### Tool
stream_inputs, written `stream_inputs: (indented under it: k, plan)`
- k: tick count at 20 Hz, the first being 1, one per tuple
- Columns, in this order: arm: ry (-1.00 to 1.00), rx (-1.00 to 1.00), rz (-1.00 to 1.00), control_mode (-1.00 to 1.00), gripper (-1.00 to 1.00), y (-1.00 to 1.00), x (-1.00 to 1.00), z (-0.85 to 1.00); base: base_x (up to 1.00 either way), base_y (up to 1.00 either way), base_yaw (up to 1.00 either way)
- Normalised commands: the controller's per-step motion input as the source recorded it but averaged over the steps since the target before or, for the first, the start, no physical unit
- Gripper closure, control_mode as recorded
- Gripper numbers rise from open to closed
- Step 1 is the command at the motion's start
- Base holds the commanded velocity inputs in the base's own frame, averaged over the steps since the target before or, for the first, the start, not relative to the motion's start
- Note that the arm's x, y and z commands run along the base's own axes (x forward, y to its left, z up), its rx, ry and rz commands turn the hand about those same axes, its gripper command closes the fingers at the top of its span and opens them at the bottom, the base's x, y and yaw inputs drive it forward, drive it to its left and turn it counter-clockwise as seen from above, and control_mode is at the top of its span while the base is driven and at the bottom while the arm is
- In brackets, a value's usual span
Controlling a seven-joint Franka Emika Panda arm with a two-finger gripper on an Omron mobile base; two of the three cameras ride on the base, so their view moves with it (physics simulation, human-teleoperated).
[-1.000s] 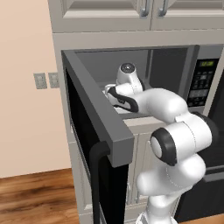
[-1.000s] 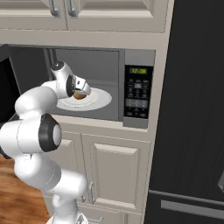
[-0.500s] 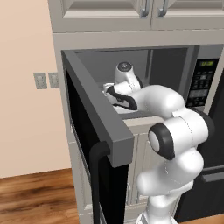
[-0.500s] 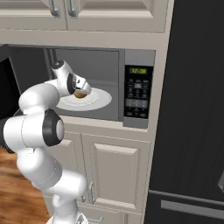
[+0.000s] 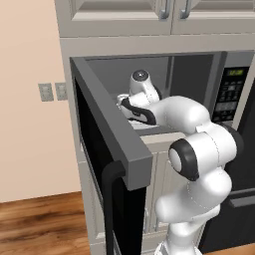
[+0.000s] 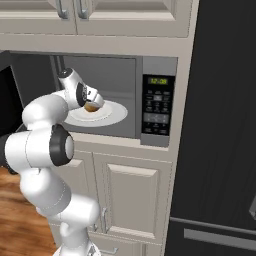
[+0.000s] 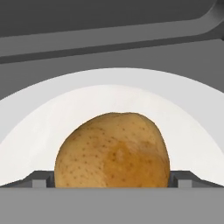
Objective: Pick the potato from the microwave and place it on plate located on the counter.
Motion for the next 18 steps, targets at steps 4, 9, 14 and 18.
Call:
stream_inputs:
  k: [4,9,14,18]
  plan:
    - [0.00,0.00,0.00,-1.00,1.00,0.00,0.00,0.00,0.00,0.00,0.00]
    - [-0.09,0.00,0.09,-1.00,1.00,-0.25,-0.51,-0.02,0.00,0.00,0.00]
    - [-0.06,0.02,0.20,-1.00,1.00,-0.27,-0.70,0.01,0.00,0.00,0.00]
    - [0.01,0.02,0.21,-1.00,1.00,-0.16,-0.35,0.15,0.00,0.00,0.00]
